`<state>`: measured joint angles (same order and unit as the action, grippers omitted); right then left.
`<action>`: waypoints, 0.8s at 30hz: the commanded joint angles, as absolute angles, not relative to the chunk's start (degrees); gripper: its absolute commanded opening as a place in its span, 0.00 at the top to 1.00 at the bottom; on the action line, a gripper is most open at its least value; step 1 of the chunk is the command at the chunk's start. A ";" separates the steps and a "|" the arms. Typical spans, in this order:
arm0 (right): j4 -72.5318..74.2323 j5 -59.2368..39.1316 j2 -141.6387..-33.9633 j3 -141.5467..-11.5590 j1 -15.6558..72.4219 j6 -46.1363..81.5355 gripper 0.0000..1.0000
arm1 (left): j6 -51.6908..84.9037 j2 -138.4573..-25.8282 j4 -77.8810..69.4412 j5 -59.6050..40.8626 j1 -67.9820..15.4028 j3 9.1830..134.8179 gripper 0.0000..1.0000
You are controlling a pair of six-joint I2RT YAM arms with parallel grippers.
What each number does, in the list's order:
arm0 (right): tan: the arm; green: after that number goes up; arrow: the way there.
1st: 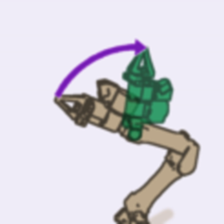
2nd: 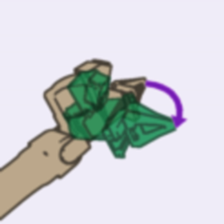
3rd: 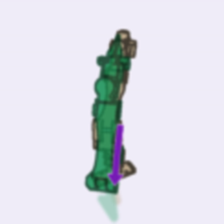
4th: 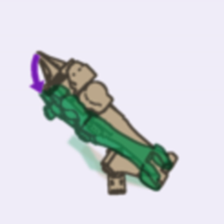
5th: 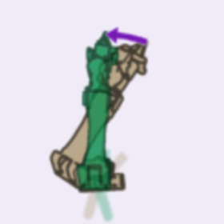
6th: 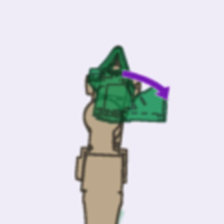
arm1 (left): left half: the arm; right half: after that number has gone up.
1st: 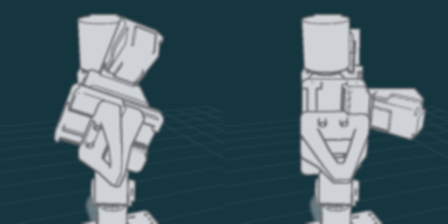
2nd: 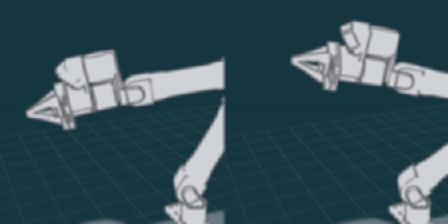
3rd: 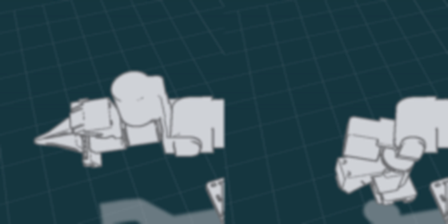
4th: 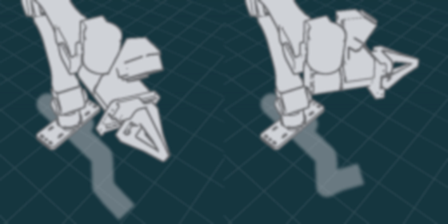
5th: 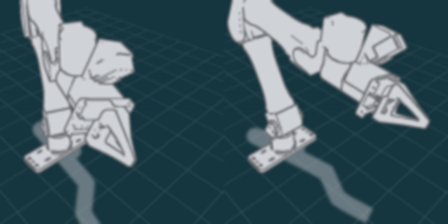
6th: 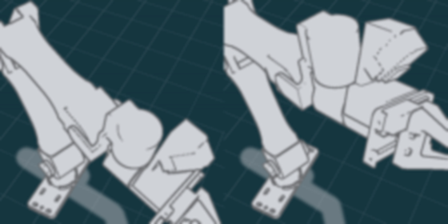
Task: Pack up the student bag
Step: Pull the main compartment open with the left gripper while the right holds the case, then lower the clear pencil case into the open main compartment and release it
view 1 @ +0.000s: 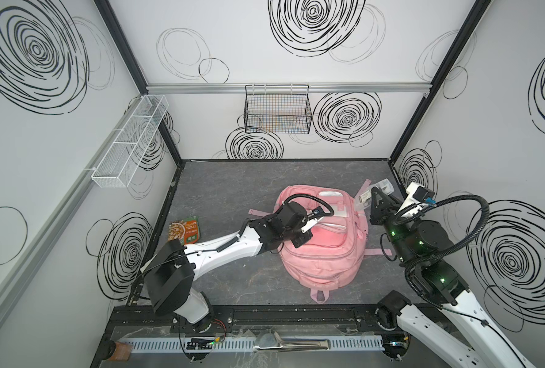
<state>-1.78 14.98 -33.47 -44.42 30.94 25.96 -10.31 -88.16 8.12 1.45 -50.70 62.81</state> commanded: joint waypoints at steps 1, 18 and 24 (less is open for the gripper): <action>1.31 14.08 -34.40 -45.13 30.67 26.81 1.00 | -4.09 -85.15 2.18 7.15 -47.28 62.50 1.00; 1.98 9.54 -35.19 -41.71 30.67 33.42 1.00 | 19.80 -78.34 -3.05 11.29 -38.58 59.30 1.00; 6.37 -3.81 -34.73 -33.93 30.93 51.73 1.00 | 28.05 -77.92 -7.39 5.24 -39.55 56.87 1.00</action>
